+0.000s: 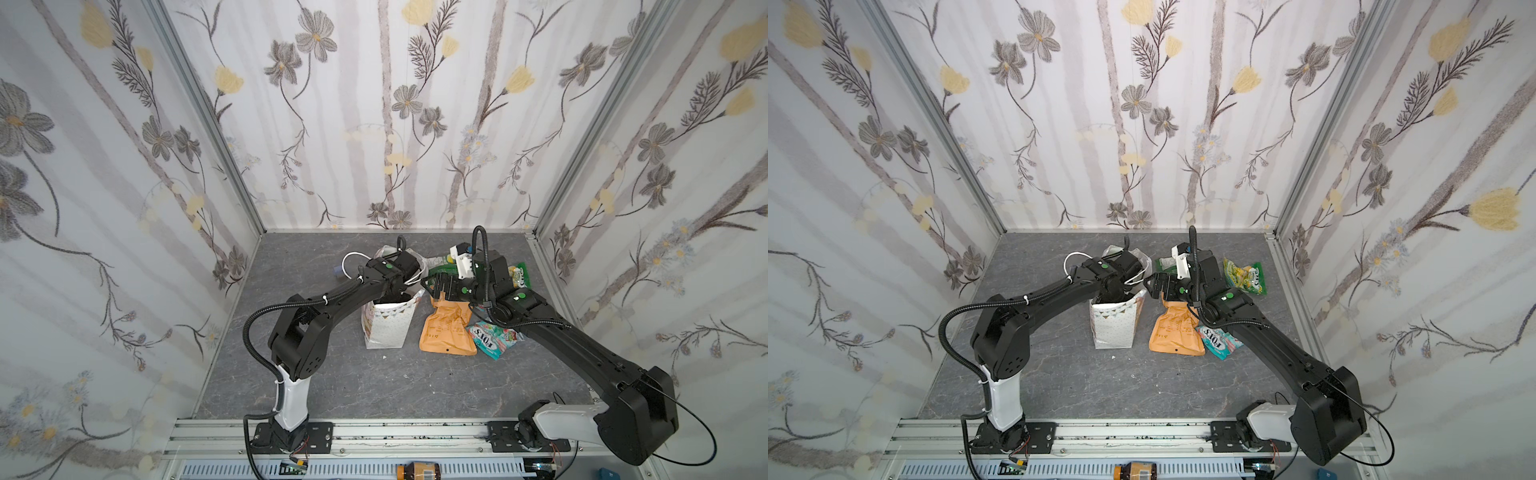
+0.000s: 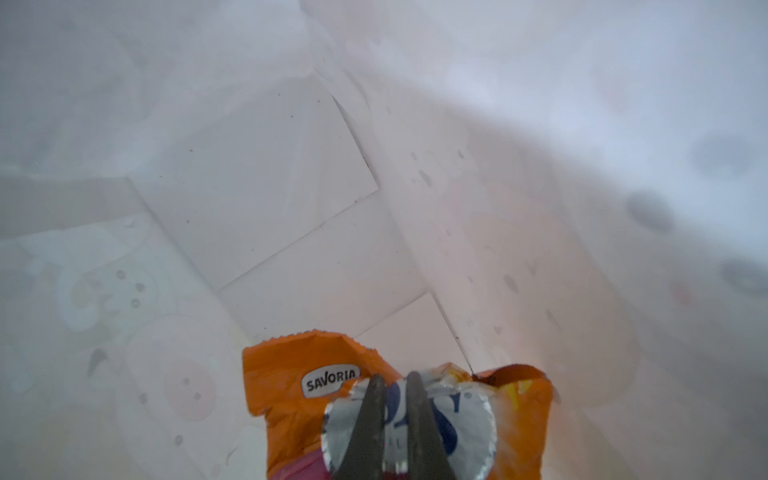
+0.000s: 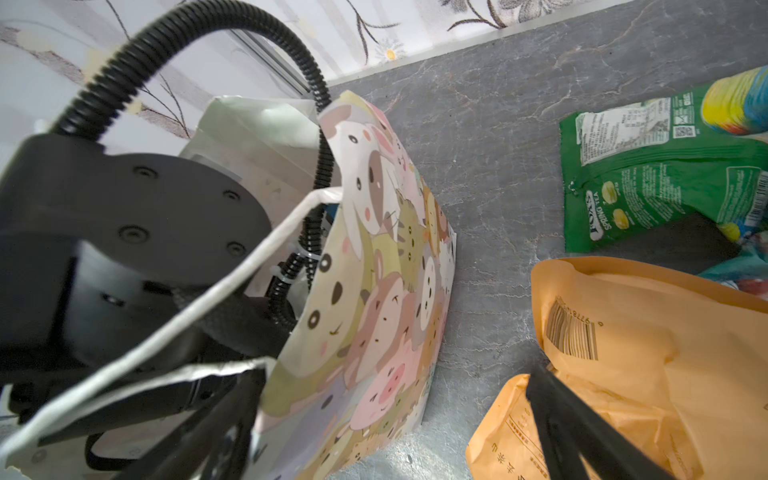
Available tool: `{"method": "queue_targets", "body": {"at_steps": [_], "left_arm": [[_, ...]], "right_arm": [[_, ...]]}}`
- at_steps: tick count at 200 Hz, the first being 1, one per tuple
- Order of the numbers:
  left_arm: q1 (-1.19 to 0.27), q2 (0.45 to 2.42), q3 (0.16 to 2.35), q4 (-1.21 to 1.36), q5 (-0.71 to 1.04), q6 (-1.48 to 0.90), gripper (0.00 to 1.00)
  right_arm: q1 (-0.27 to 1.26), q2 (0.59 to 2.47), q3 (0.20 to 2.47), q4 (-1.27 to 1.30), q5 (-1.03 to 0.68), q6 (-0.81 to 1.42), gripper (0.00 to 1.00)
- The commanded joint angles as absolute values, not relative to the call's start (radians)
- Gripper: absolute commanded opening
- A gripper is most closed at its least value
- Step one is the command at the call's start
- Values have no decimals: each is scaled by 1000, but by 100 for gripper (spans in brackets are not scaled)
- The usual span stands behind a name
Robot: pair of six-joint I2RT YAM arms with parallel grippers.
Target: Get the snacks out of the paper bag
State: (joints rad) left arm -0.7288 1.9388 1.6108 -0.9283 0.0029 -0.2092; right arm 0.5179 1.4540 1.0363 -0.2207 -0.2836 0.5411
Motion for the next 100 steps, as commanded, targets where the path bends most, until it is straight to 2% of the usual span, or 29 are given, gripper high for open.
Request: {"method": "queue_targets", "body": {"at_steps": [1,100], "left_arm": [[-719,1925,1615,-946,-25,-204,0],[-702,1836,1625,-855,-9,-223,0]], "right_arm": [[517,1444,1027,-226,-261,528,100],[517,1436,1025,-231,-275,527,100]]}}
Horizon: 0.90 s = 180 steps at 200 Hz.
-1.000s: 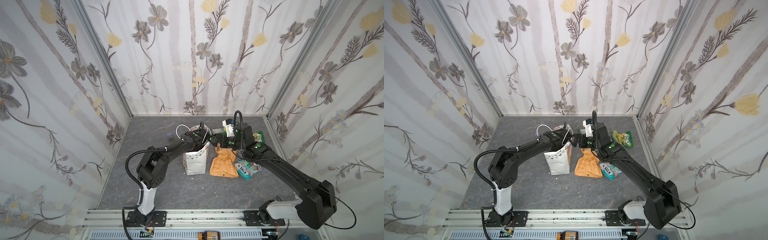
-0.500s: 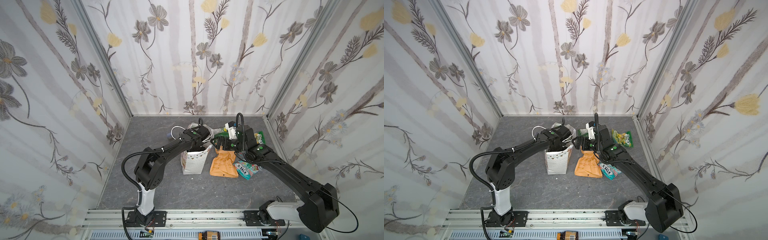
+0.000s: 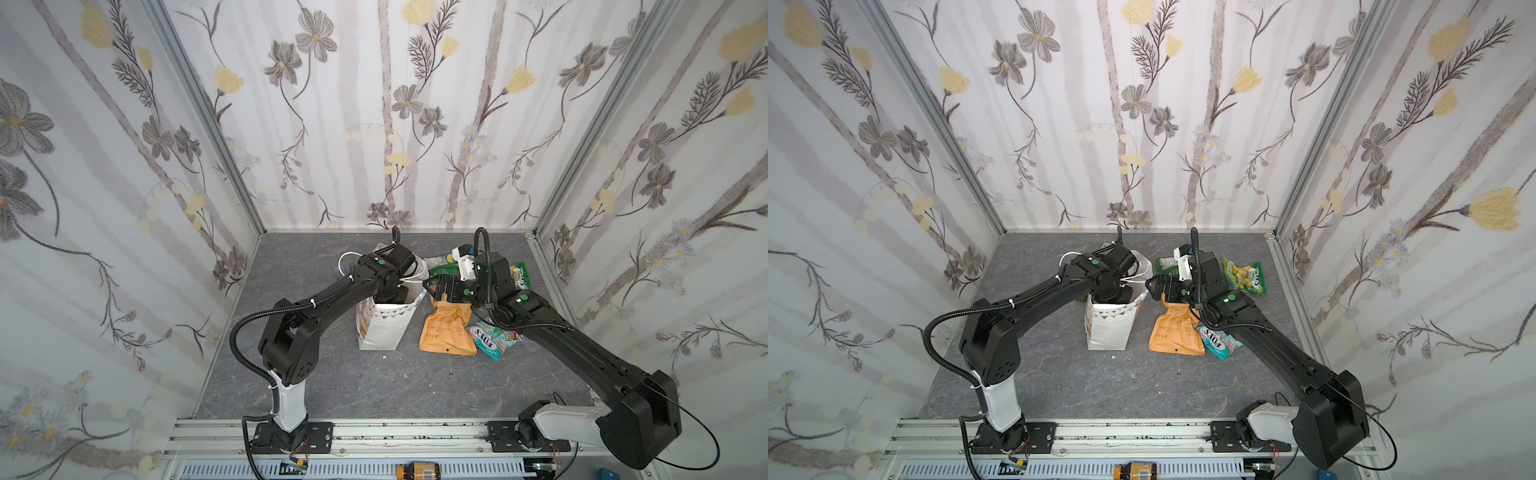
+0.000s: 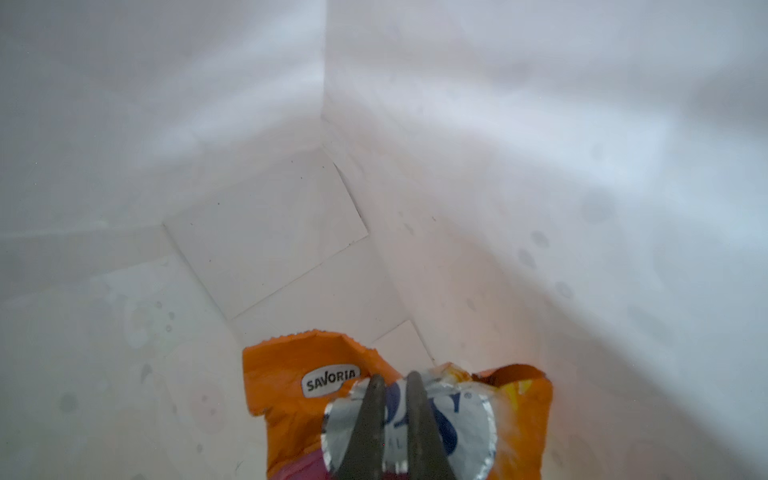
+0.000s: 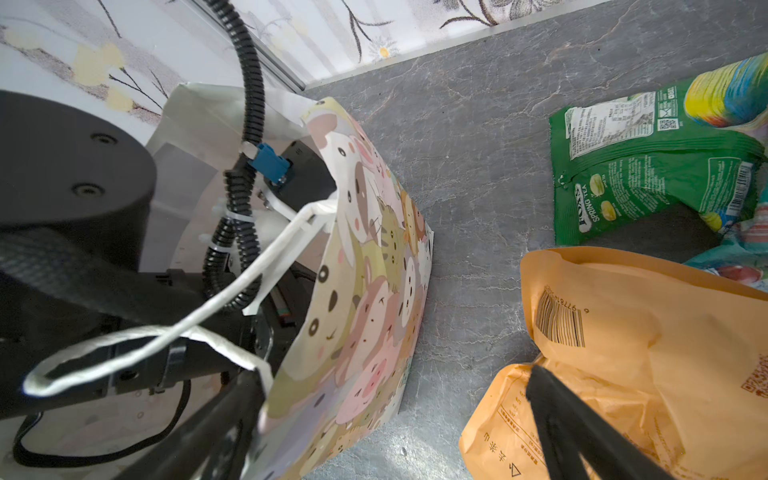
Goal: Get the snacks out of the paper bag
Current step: 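Lift the orange Fruits pack up out of the bag with the left gripper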
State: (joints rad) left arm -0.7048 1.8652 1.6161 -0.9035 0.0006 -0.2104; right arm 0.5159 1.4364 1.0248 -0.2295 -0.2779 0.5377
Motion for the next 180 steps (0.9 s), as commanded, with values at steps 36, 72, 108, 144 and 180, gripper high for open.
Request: {"method": "queue_targets", "body": {"at_steps": [36,72,108,144,180], "left_arm": [[-701,1787,1602,-771,9,-198,0],[-702,1726,1552,-645,33,-147,0],[-702,1695,1522,-558,34,-113,0],[-702,1669,1504,-494,23,-101,0],[-701,1622,1465,-409,20,-88,0]], "right_arm": [[517,1430,1025,-209,-317,536,100],[530,1425,1038,-168,-380,559,100],[538,1431,1059,-181,-378,559,100],[545,1416,1076,-193,-373,559,100],[547,1401,1091,-194,-375,560,100]]}}
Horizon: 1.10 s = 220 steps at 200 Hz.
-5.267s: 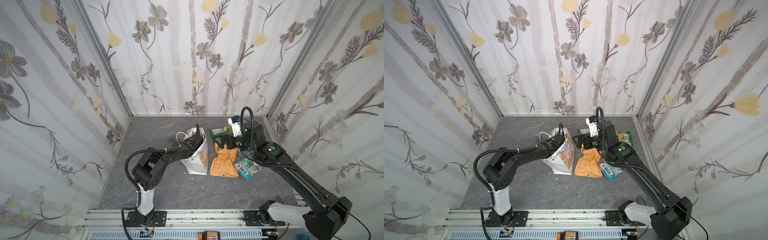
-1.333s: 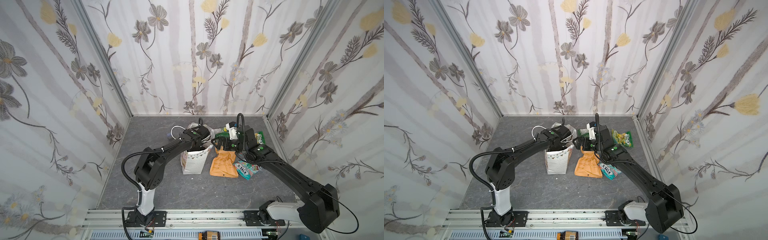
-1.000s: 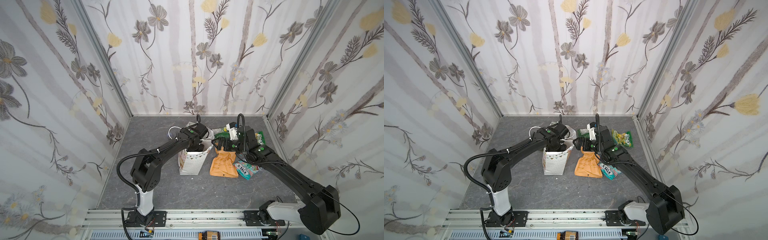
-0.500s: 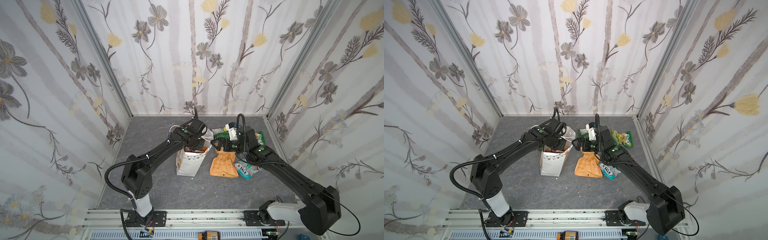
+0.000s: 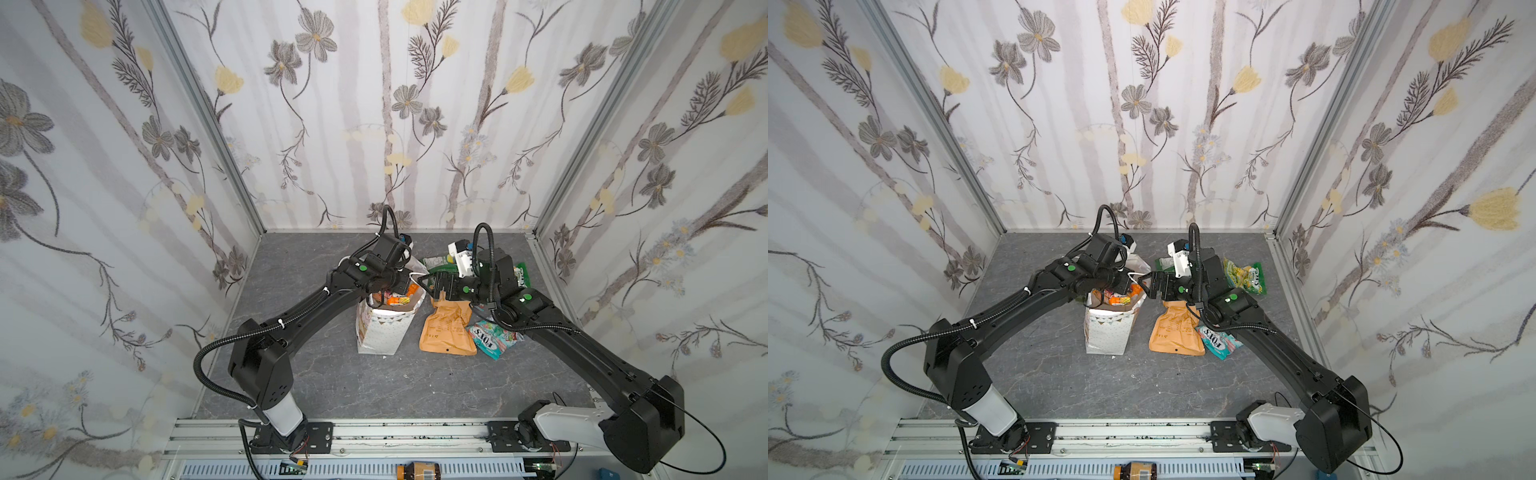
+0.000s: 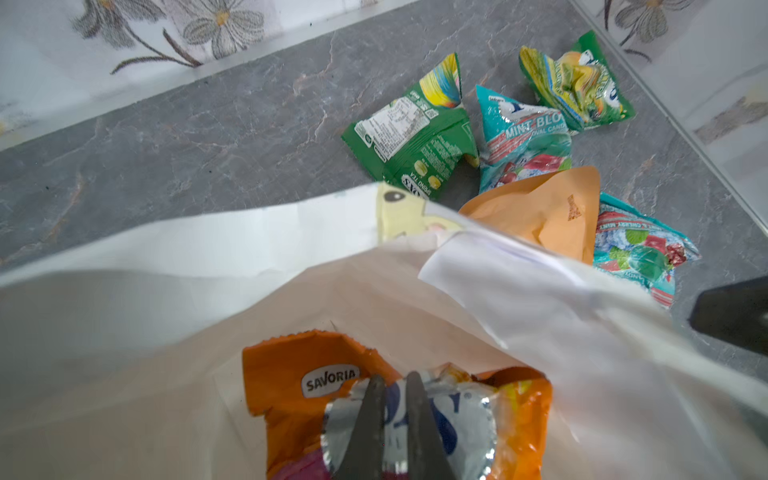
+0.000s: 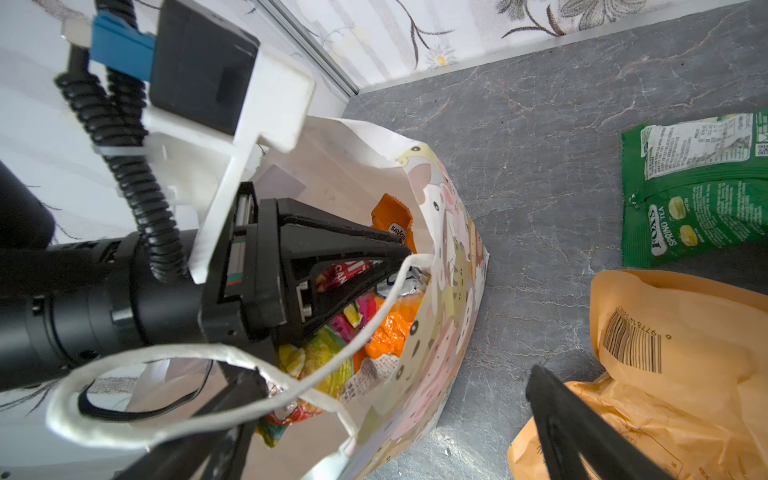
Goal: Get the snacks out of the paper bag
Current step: 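Lift the orange Fruits pack up out of the bag with the left gripper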
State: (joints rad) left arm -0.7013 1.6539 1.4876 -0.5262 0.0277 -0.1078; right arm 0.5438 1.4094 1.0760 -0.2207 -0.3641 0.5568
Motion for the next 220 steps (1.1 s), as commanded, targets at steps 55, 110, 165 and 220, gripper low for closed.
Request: {"method": "queue_targets", "body": {"at_steps": [55,110,165,220], "left_arm": [[-699,1559,1402,-316,21,-90,0],[-698,1484,1336,-179,-25,-60,0],[-698,1446,1316,-117,-80,-31,0],[-698,1427,1325,-107,-155,53,0]], "right_arm": [[555,1396,1116,-207,-371,557,100],[563,1388,1143,-218,-359,558,100],[569,1371,1157,-229,-339,563,100],[568,1359,1159,-225,-332,563,100]]}}
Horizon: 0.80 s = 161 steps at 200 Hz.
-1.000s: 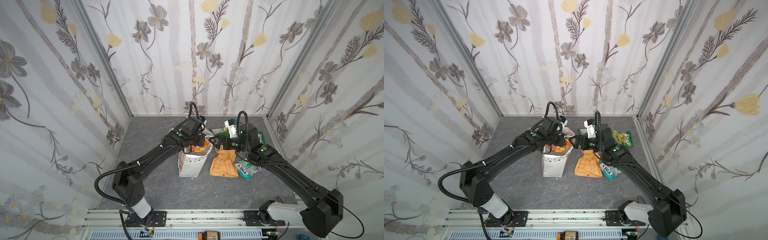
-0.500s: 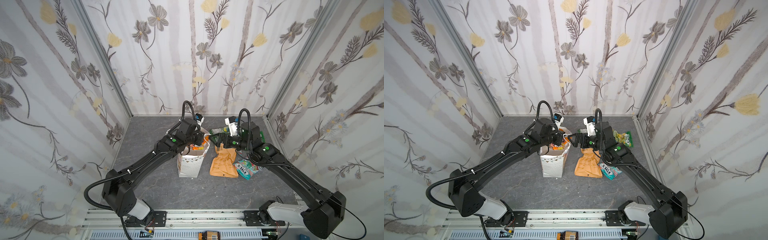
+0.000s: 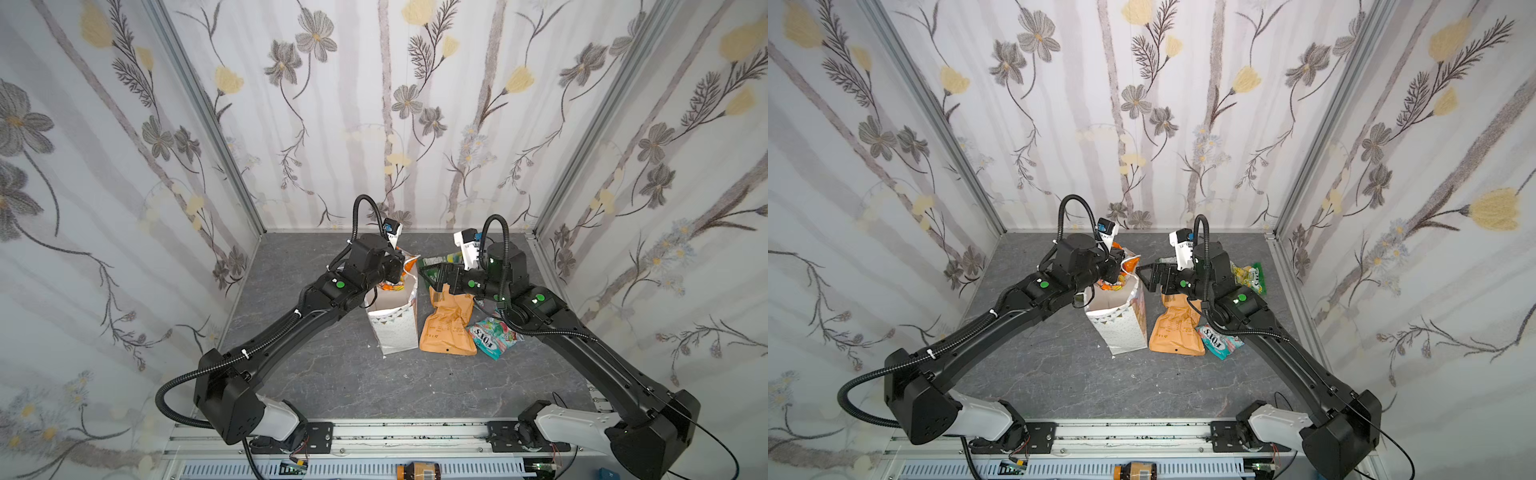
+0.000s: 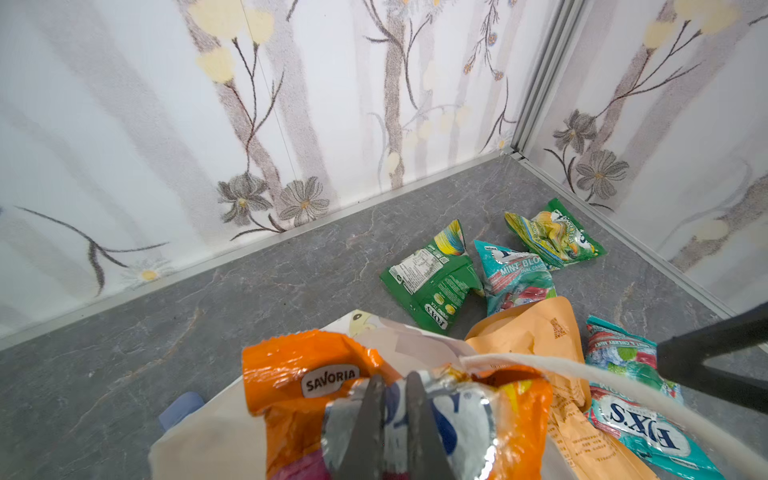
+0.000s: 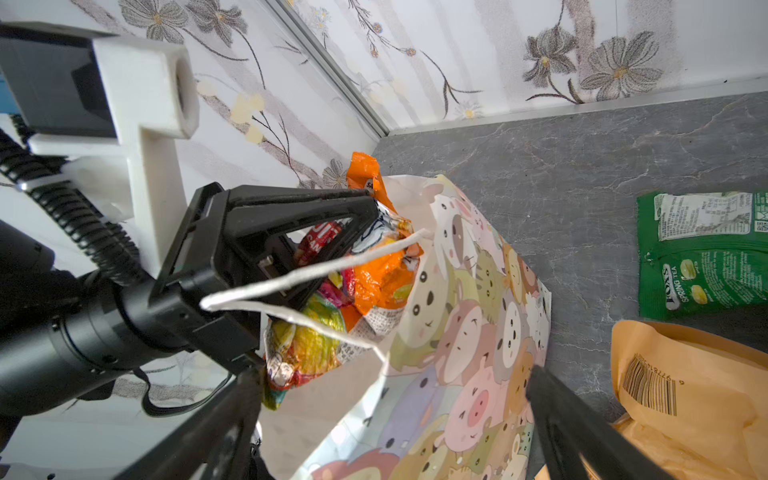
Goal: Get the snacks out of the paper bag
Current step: 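Lift the orange Fruits pack up out of the bag with the left gripper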
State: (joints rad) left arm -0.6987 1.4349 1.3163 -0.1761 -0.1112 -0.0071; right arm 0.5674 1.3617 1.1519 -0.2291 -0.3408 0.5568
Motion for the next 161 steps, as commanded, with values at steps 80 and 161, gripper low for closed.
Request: {"method": "queue_targets", "body": {"at_steps": [80,161], "left_arm": [[-695,1429,1411,-229,-206,95,0],[-689,1392,1497,-245,-292,248,0]], "right_arm": [[568,1359,1151,-235,-325,559,100],[569,1334,1167,-239,-317,559,100]]}}
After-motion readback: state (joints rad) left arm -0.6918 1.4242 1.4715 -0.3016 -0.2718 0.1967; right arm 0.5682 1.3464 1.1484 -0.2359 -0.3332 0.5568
